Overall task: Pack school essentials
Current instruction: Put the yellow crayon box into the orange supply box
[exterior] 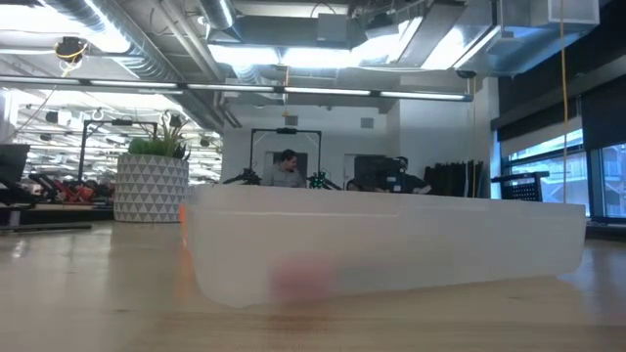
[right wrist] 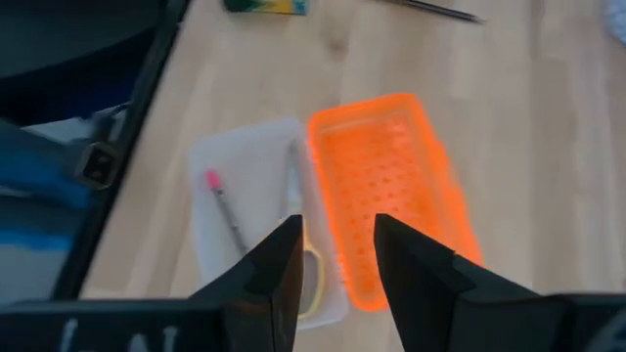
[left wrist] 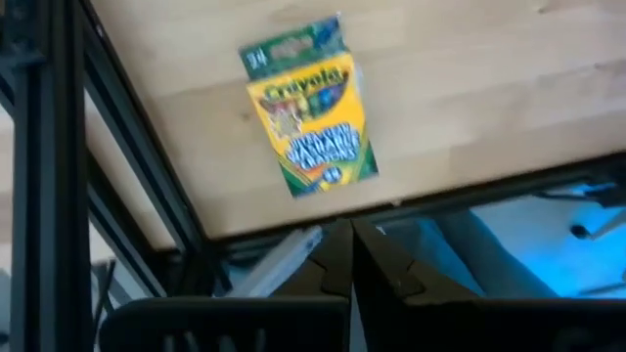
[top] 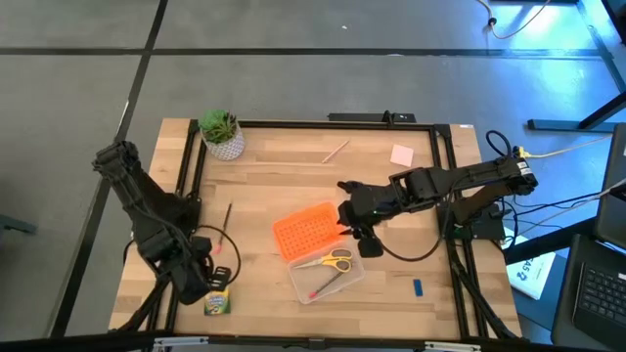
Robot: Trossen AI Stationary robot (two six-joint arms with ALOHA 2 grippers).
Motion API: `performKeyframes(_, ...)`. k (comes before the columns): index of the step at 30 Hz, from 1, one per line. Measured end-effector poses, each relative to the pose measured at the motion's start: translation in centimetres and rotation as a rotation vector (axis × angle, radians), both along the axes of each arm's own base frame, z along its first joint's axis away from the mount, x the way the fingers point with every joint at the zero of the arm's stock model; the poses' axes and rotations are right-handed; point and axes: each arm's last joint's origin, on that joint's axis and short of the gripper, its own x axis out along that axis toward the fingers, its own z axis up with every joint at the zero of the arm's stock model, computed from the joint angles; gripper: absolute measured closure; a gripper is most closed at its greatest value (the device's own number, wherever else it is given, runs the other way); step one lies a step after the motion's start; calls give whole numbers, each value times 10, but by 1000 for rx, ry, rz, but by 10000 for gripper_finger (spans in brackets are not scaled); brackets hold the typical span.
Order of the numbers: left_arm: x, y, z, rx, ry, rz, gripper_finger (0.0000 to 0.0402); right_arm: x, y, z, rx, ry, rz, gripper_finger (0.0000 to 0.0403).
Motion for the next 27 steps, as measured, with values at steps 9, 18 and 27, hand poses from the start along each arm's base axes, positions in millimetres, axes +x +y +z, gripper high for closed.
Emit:
performKeyframes(9, -5, 1, -15, 36, 31, -16, 401, 7, 9, 10, 146, -128, 266, 273)
performKeyframes(18, -4, -1, -17, 17, 22, -12, 401, 10, 8, 12, 70, -183, 235, 273)
performKeyframes(27, -4, -1, -17, 16, 29, 10, 401, 10, 7, 12, 43, -189, 224, 273)
